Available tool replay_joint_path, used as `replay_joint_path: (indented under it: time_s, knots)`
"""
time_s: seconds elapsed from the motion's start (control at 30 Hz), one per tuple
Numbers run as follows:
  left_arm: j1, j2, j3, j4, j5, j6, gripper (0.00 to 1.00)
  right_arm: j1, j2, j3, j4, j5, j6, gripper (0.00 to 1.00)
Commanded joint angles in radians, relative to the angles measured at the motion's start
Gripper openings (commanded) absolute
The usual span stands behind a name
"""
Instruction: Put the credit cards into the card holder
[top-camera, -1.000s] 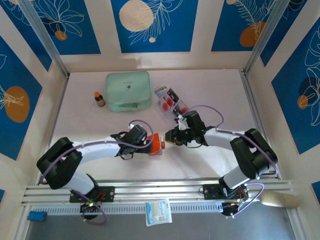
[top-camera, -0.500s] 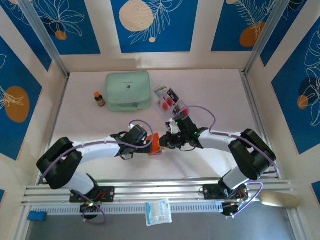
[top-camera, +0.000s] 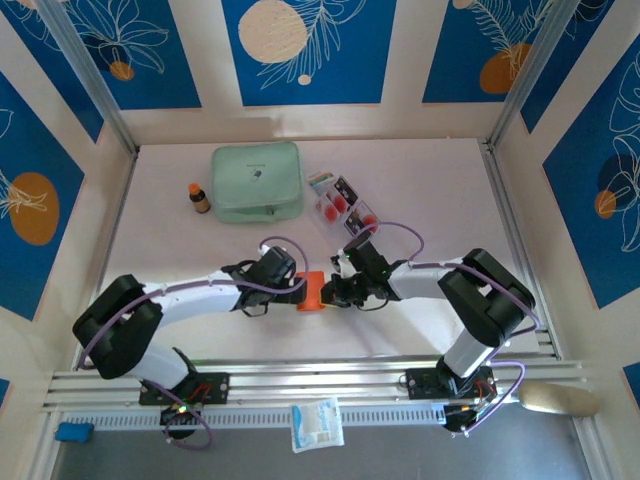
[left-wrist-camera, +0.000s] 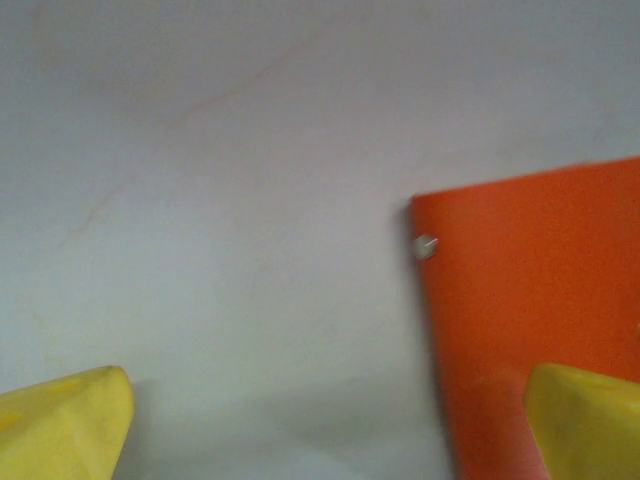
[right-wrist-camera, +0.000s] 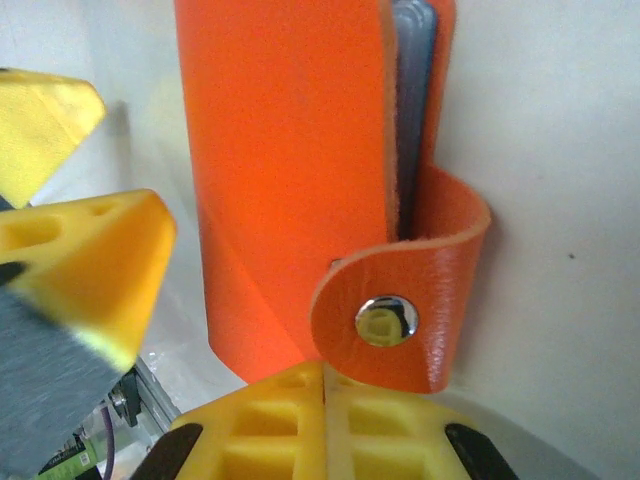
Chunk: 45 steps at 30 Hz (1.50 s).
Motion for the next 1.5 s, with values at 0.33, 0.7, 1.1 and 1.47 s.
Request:
replay_joint_path:
  time_s: [0.33,0.7,1.1,1.47]
  knots:
    - [0.003,0.102,0.078,-0.002,-0.022,0.094,1.00,0.012,0.007,-0.011,-0.018,0.012,0.010,0.06]
    - [0.002,0.126,0.029,-0.036,-0.062,0.113,1.00,-0.051,-0.150,0.110,-0.325,0.136,-0.076,0.09]
    - [-0.003,0.139,0.019,-0.042,-0.076,0.110,1.00,0.020,-0.022,0.346,-0.610,0.351,-0.172,0.41]
    - [-0.005,0.136,0.018,-0.039,-0.074,0.105,1.00,0.071,0.107,0.446,-0.661,0.409,-0.200,0.41]
